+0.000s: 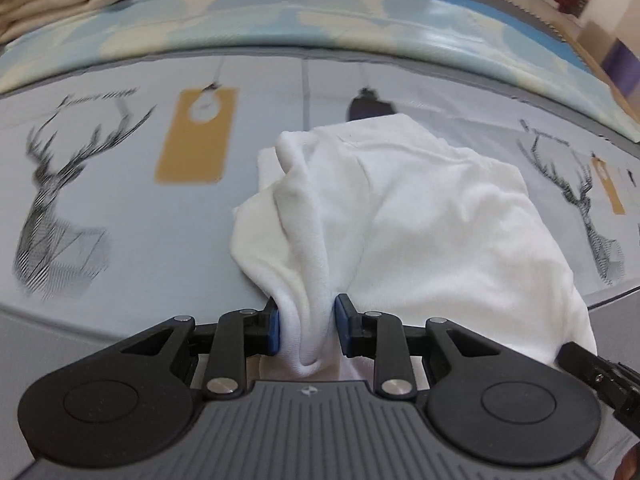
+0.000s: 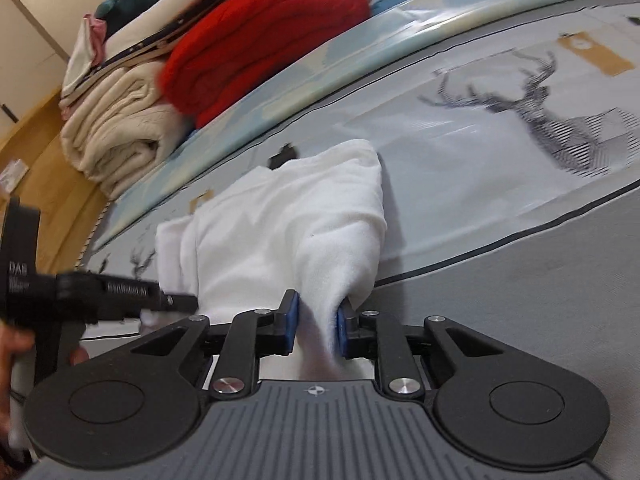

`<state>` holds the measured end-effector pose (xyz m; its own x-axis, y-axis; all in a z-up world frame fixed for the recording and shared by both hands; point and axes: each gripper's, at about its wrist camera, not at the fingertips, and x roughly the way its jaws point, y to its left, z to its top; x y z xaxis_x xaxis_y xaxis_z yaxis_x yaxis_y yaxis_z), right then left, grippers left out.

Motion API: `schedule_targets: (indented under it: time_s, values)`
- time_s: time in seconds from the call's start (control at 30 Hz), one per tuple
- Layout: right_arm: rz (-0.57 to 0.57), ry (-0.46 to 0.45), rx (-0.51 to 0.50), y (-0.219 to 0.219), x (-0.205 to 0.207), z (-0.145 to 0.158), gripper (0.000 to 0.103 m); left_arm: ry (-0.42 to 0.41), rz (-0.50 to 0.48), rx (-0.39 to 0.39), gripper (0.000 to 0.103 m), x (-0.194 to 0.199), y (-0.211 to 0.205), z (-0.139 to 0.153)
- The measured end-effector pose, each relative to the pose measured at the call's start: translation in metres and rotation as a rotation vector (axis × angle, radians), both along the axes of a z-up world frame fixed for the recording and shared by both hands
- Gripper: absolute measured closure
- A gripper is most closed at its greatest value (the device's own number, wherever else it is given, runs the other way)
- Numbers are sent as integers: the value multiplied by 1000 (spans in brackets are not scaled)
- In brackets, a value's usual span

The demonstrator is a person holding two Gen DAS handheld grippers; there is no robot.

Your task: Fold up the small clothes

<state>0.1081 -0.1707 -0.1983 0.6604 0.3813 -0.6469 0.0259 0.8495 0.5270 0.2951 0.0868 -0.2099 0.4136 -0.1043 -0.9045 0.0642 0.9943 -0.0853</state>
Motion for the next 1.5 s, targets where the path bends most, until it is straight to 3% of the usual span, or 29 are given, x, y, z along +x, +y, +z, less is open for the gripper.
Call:
schedule_targets:
  time_s: [0.17,0.33,0.37,0.4,0.47,0.53,0.6,0.73,0.83,1.0,1.13,1.17,1.2,1.23,1.27,1.33,1.37,1.5]
  values:
    - [-60,-33,-30,-14,3,4,87,15,13,-41,72,16,-6,-5]
    - [-65,19,-55,-19,8,-9,87,-5,111,-116,53,-11,19,5]
    - [-62,21,-64,-21,7,-9,84,-24,130,-135,45,-23,25,11]
    - [-57,23,-75,-20,7,-7,82,-36,143,-153,29,-34,29,15]
    - [-65,26,-118,-17,8,3,75,-39,155,-181,21,-56,35,15]
    - [-35,-18,-160,-11,3,16,63,17,149,-164,25,-68,35,3]
    - [10,-55,-192,-1,-3,25,61,115,185,-154,36,-75,36,-21]
    - [89,11,-243,14,-2,12,63,113,228,-172,39,-76,42,-22]
    - [104,74,-276,18,-2,4,64,142,260,-251,43,-83,48,-12]
    - [231,23,-297,24,-26,25,61,136,207,-315,43,-94,44,-7]
    - [383,-11,-424,44,-43,20,59,189,205,-330,43,-88,40,-22]
    - [406,-14,-458,49,-44,16,56,189,216,-331,51,-89,41,-24]
    - [420,-17,-488,52,-44,13,53,177,229,-334,76,-90,41,-22]
    - [429,-20,-521,55,-43,10,53,168,232,-336,86,-91,42,-19]
    - [430,-22,-546,57,-42,8,52,158,235,-336,88,-92,43,-16]
    - [403,-51,-560,54,-40,5,63,125,241,-341,91,-98,44,-3]
    - [394,-62,-543,50,-41,6,97,110,240,-356,91,-101,45,5]
    - [394,-37,-458,39,-39,22,101,61,218,-405,92,-114,48,26]
